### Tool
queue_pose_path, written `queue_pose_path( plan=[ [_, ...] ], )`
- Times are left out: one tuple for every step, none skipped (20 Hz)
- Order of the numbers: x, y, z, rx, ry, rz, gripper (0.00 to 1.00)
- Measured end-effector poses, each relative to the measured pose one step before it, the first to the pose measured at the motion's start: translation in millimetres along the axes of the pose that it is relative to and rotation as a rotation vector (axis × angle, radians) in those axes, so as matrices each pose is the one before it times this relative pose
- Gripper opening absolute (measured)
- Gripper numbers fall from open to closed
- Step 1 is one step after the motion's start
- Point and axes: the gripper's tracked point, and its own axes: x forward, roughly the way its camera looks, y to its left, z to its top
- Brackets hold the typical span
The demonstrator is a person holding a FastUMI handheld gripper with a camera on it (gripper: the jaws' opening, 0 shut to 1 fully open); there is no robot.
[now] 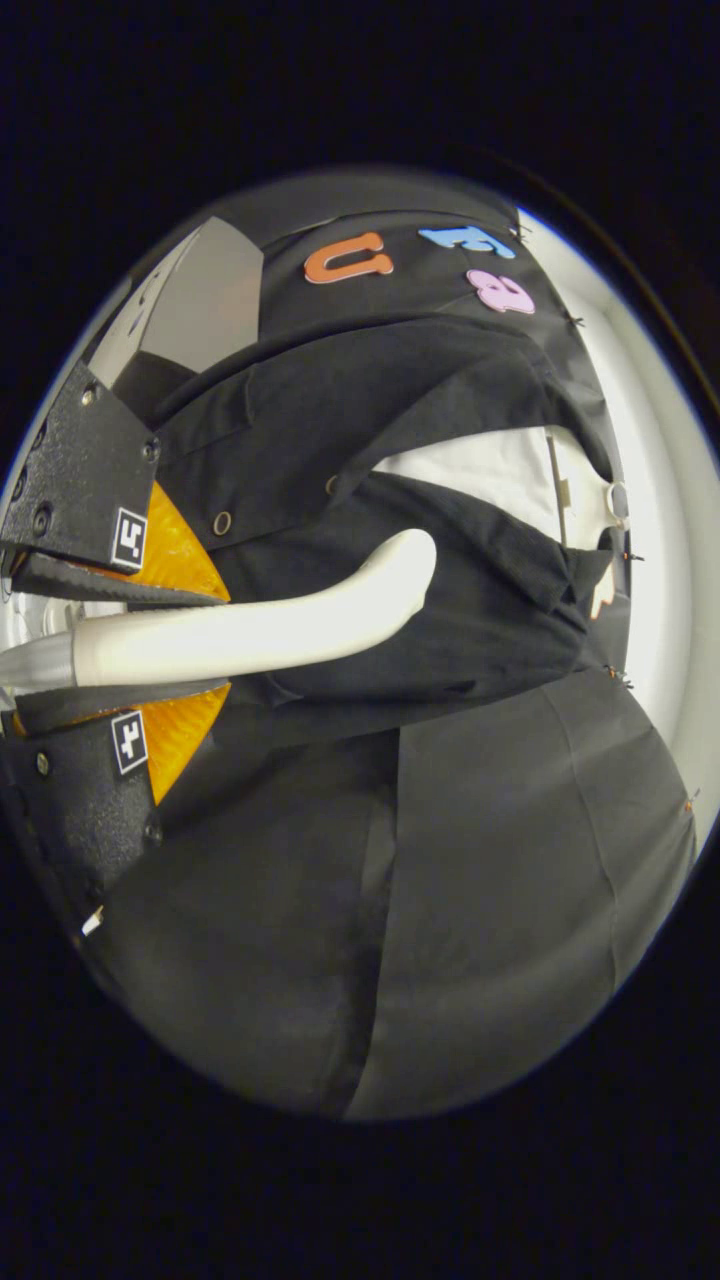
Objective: Iron the clothes twice with a garment steamer, once on the left side and once on the right side.
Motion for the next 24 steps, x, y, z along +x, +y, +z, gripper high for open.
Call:
queue_pose_path(
  plan=[
    [2.0, 0.37, -4.94, -0.00065, 0.0083, -0.00229, 0.38],
    [1.48, 0.14, -4.71, -0.00275, 0.00765, -0.00301, 0.38],
    [-0.21, -0.56, -6.13, -0.00456, 0.00741, -0.00394, 0.38],
    [0.67, -0.63, -5.1, -0.00647, 0.00653, -0.00394, 0.38],
    [-0.01, -1.64, -6.9, -0.00537, 0.00601, -0.00434, 0.38],
    [0.52, -1.07, -6.3, -0.00596, 0.0069, -0.00396, 0.38],
    [0.67, -0.43, -5.82, -0.00539, 0.01011, -0.00356, 0.38],
    [0.88, -0.02, -7.61, -0.0047, 0.0106, -0.00161, 0.38],
    [1.06, -0.01, -6.65, -0.00386, 0.01054, -0.00071, 0.38],
    [2.08, -0.43, -6.7, -0.00263, 0.01161, -0.00109, 0.38],
    [1.05, -1.43, -6.68, -0.00094, 0.01021, -0.00093, 0.38],
    [0.94, -0.53, -5.13, 0.00028, 0.00797, -0.00071, 0.38],
    [0.45, -1.15, -4.57, -0.00063, 0.00736, -0.00078, 0.38],
    [1.2, -0.45, -4.89, -0.0017, 0.00744, -0.00012, 0.38],
    [2.46, -0.19, -4.39, -0.00456, 0.00478, -0.00002, 0.38],
    [1.45, 0.06, -4.23, -0.00692, 0.00607, -0.00208, 0.38],
    [1.84, -0.33, -5.44, -0.00702, 0.00481, -0.0008, 0.38],
    [0.58, -0.1, -5.01, -0.0059, 0.00701, -0.00074, 0.38],
    [1.18, -0.66, -6.53, -0.00492, 0.00935, -0.0009, 0.38],
    [1.14, -1.07, -6.51, -0.00179, 0.01164, 0.00054, 0.38],
    [1.56, 0.46, -5.84, 0.00274, 0.01395, 0.00179, 0.38],
    [2.18, 0.91, -6.37, 0.0045, 0.01137, 0.00189, 0.38],
    [2.63, -2.05, -4.34, -0.00087, 0.01334, 0.00012, 0.38],
    [3.0, -1.34, -5.55, -0.00155, 0.00897, -0.00097, 0.38]
  ],
)
